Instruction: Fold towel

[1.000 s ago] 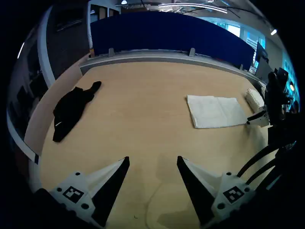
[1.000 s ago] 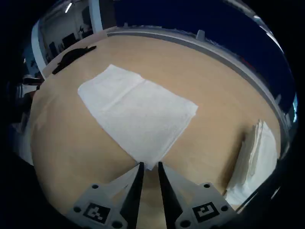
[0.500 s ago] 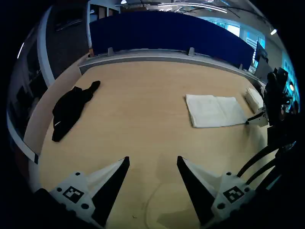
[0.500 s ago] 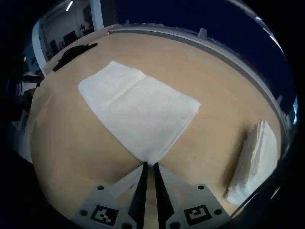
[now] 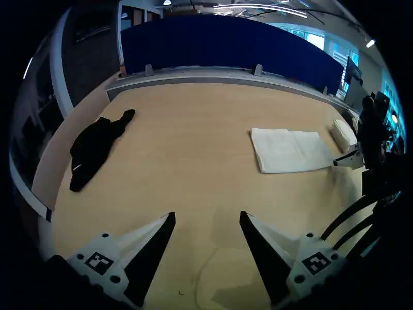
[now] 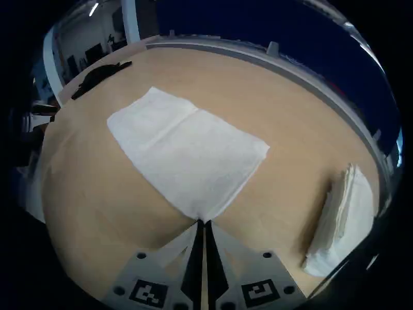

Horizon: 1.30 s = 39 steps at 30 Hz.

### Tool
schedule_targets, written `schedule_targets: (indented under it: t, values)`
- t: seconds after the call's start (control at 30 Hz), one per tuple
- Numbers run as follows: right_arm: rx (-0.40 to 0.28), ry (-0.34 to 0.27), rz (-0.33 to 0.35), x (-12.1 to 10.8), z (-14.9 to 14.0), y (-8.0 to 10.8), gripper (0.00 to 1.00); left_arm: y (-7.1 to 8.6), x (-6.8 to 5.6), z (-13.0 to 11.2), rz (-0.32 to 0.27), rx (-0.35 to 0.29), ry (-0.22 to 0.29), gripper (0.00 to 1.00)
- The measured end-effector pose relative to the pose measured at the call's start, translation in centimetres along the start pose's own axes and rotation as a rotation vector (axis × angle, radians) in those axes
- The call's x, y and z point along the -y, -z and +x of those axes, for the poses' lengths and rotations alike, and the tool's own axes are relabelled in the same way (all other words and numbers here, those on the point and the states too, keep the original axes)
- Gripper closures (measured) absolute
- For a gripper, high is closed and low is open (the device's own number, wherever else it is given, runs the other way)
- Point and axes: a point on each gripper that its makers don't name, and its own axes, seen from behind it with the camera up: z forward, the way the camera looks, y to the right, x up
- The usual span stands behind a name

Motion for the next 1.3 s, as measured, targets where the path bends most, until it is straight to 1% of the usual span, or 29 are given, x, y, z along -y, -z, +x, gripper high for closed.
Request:
schedule_targets:
  t: [0.13,0.27,0.47,0.6,0.77,1.03,1.2,1.3]
  values:
    - [-0.028,0.002,-0.001,0.1,1.4,0.8,0.97,0.1,-0.1,0.1,-0.001,0.000,-0.002,0.08]
    - [-0.062,0.014,-0.003,0.4,3.3,2.0,0.97,0.2,-0.2,0.4,-0.005,-0.004,0.002,0.08]
    - [-0.110,0.052,-0.006,0.8,6.8,3.7,0.97,0.3,-0.2,0.9,-0.009,-0.021,0.013,0.08]
    - [-0.133,0.077,-0.010,1.0,9.2,4.2,0.98,0.3,-0.3,1.2,-0.012,-0.030,0.019,0.08]
    - [-0.149,0.099,-0.007,1.3,11.3,4.2,0.97,0.4,-0.2,1.5,-0.016,-0.041,0.022,0.07]
    - [-0.146,0.130,0.002,2.2,12.5,3.8,0.97,0.8,0.0,1.5,-0.021,-0.047,0.033,0.08]
    - [-0.149,0.151,0.015,3.2,13.7,3.3,0.97,1.1,0.3,1.5,-0.022,-0.050,0.038,0.08]
    - [-0.151,0.169,0.029,4.2,14.6,2.8,0.97,1.2,0.4,1.6,-0.022,-0.054,0.040,0.08]
